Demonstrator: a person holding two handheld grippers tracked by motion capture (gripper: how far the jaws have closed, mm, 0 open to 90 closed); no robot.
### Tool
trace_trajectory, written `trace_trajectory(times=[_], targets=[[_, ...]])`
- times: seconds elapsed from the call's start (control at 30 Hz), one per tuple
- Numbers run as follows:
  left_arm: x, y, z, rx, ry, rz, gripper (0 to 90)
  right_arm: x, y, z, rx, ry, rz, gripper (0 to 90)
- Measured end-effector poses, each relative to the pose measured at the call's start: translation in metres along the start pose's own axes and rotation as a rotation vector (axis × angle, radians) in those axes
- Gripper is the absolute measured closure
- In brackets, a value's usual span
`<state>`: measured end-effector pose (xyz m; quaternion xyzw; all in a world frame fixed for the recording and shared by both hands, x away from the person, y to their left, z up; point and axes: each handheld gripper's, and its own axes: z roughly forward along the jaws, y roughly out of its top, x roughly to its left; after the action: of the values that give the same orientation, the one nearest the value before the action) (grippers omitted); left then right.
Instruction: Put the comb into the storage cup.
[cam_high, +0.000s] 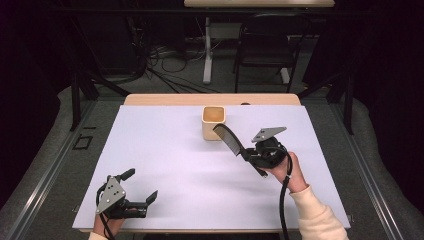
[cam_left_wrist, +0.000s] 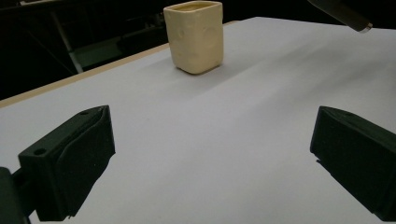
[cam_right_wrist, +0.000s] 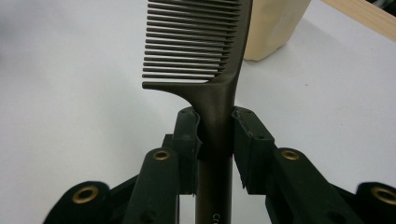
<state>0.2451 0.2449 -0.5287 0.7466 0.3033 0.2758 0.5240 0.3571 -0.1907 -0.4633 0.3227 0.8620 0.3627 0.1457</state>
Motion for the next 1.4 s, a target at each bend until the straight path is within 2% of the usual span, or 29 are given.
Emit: trace_trajectory(times=[0.27, 1.03, 1.4], targets=[[0.0, 0.0, 0.0, 0.002, 0.002, -0.001, 0.0, -0.001, 0.002, -0.002, -0.031, -0.016, 0.011, 71.7], [0.001, 0.0, 0.0, 0.003, 0.004, -0.005, 0.0, -0.009, 0.009, -0.002, -0.057, -0.043, 0.019, 71.7], [0.001, 0.0, 0.0, 0.0, 0.006, -0.001, 0.0, -0.014, 0.017, -0.002, -0.074, -0.056, 0.022, 71.7]])
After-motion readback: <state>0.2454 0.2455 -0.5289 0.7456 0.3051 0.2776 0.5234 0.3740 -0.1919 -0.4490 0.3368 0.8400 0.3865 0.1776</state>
